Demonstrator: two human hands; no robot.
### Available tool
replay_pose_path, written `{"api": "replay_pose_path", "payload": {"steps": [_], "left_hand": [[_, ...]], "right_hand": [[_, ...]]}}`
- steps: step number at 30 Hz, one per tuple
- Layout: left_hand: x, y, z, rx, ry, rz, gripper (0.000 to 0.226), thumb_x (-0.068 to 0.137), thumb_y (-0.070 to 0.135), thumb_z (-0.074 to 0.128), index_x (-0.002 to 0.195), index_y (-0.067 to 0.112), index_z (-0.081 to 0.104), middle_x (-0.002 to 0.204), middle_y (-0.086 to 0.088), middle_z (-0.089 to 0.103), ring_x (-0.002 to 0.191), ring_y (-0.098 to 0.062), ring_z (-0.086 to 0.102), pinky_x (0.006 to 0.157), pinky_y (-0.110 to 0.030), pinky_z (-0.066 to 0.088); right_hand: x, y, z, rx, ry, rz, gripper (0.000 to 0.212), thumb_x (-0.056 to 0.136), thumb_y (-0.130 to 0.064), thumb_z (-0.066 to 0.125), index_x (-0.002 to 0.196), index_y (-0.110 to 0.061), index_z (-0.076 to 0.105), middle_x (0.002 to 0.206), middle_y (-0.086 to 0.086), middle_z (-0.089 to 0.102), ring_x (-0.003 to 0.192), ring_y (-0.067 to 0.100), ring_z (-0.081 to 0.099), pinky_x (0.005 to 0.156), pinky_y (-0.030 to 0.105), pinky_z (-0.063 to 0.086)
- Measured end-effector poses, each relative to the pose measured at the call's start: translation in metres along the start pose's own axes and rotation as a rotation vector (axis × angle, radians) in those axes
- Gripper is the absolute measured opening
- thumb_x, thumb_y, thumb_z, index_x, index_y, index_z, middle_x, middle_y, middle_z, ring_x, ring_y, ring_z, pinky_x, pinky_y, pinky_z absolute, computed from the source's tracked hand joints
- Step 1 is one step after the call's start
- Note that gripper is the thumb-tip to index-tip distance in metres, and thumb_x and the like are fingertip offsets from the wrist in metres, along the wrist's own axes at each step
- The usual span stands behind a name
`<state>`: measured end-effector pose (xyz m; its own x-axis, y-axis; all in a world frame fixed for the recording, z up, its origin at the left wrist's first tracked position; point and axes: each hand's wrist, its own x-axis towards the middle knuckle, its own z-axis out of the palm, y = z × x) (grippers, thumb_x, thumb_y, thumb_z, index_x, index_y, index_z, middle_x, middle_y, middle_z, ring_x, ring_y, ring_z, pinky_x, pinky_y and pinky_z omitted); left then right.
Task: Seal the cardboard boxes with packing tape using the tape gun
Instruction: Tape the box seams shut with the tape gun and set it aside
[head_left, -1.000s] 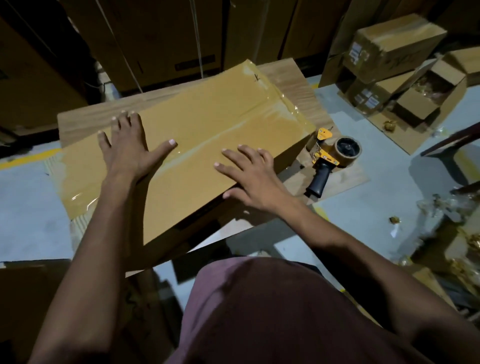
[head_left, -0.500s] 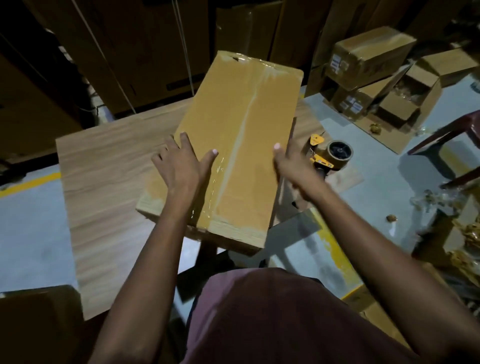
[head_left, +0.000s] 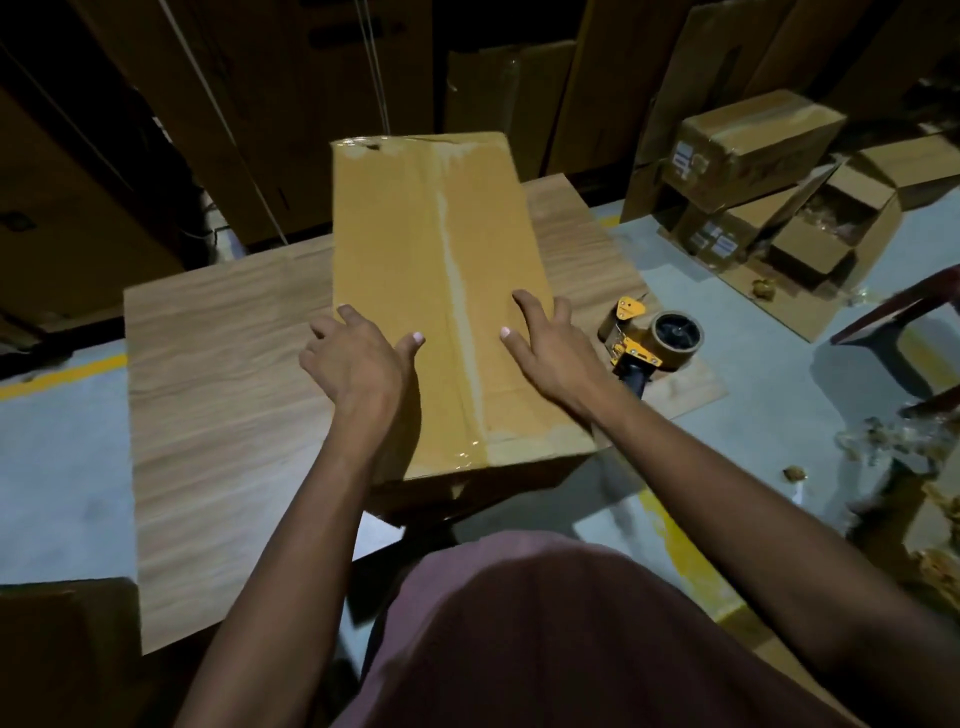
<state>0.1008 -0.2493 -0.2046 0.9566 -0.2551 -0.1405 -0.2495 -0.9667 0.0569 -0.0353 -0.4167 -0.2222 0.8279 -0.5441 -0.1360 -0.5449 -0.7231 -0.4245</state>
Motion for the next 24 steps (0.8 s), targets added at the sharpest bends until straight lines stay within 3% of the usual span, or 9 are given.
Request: {"api": "replay_pose_path", "payload": {"steps": [4,6,8,11,15,17,19,22,24], "left_hand": [[-0.021,0.012,-0.006,-0.023,-0.099,-0.036,0.087,0.098,0.050,0.059,0.159,0.005,0.017,0.141,-0.028,0.042,0.116,-0.038,0.059,0.076,-0.039,0.043],[-0.031,0.016,-0.006,-0.028,-0.154,-0.027,0.088,0.097,0.044,0.064,0.159,0.004,0.016,0.142,-0.027,0.045,0.122,-0.036,0.057,0.080,-0.040,0.048],[-0.039,0.017,-0.005,0.012,-0.166,0.000,0.083,0.095,0.045,0.066,0.155,0.004,0.028,0.136,-0.020,0.055,0.123,-0.033,0.057,0.074,-0.037,0.045],[-0.046,0.016,-0.014,0.074,-0.082,0.017,0.066,0.094,0.053,0.065,0.137,0.005,0.050,0.119,-0.011,0.066,0.112,-0.030,0.064,0.065,-0.032,0.036],[-0.031,0.028,-0.032,-0.030,0.142,0.058,0.049,0.098,0.053,0.058,0.112,0.006,0.060,0.097,-0.014,0.067,0.092,-0.035,0.068,0.062,-0.035,0.038],[-0.010,0.047,-0.037,-0.080,0.191,0.202,0.048,0.099,0.053,0.055,0.111,0.007,0.061,0.099,-0.014,0.065,0.091,-0.036,0.066,0.064,-0.036,0.040],[0.014,0.076,-0.029,-0.166,0.176,0.496,0.050,0.099,0.053,0.055,0.124,0.011,0.062,0.116,-0.015,0.061,0.105,-0.036,0.062,0.072,-0.040,0.045],[0.035,0.123,-0.008,-0.158,0.006,1.002,0.065,0.097,0.059,0.052,0.147,0.017,0.050,0.144,-0.017,0.048,0.132,-0.034,0.045,0.102,-0.046,0.042],[0.036,0.149,0.011,-0.087,-0.090,1.188,0.073,0.095,0.068,0.039,0.150,0.020,0.047,0.151,-0.014,0.044,0.142,-0.032,0.036,0.112,-0.048,0.030]], "right_hand": [[0.027,0.016,-0.025,-0.090,-0.065,-0.044,0.067,0.107,-0.059,0.032,0.163,-0.026,0.014,0.155,0.021,0.033,0.114,0.045,0.060,0.086,0.049,0.048],[0.026,0.010,-0.026,-0.127,-0.017,0.092,0.076,0.106,-0.058,0.038,0.164,-0.021,0.007,0.155,0.021,0.038,0.127,0.044,0.054,0.095,0.054,0.045],[0.007,0.001,-0.014,-0.089,-0.005,0.298,0.086,0.102,-0.061,0.044,0.164,-0.015,0.003,0.158,0.022,0.034,0.140,0.044,0.039,0.109,0.058,0.034],[-0.032,-0.001,0.006,-0.127,0.076,0.357,0.091,0.099,-0.067,0.039,0.163,-0.011,0.007,0.167,0.020,0.015,0.152,0.042,0.014,0.118,0.058,0.015],[-0.071,0.000,0.008,-0.156,0.098,0.167,0.086,0.094,-0.071,0.028,0.162,-0.017,0.021,0.168,0.019,0.015,0.154,0.041,0.008,0.117,0.060,0.013],[-0.093,-0.006,0.013,-0.168,-0.018,-0.043,0.087,0.090,-0.076,0.020,0.159,-0.024,0.028,0.169,0.014,0.016,0.155,0.038,0.011,0.116,0.062,0.018],[-0.104,-0.012,0.018,-0.192,-0.103,-0.210,0.086,0.089,-0.081,0.024,0.156,-0.028,0.034,0.169,0.010,0.021,0.155,0.035,0.014,0.114,0.062,0.022],[-0.101,-0.028,0.019,-0.183,-0.134,-0.171,0.097,0.083,-0.089,0.034,0.157,-0.027,0.031,0.169,0.008,0.015,0.156,0.032,0.005,0.116,0.063,0.016],[-0.100,-0.042,0.022,-0.180,-0.205,-0.094,0.112,0.077,-0.094,0.041,0.160,-0.021,0.022,0.171,0.011,0.001,0.157,0.034,-0.010,0.118,0.066,0.005]]}}
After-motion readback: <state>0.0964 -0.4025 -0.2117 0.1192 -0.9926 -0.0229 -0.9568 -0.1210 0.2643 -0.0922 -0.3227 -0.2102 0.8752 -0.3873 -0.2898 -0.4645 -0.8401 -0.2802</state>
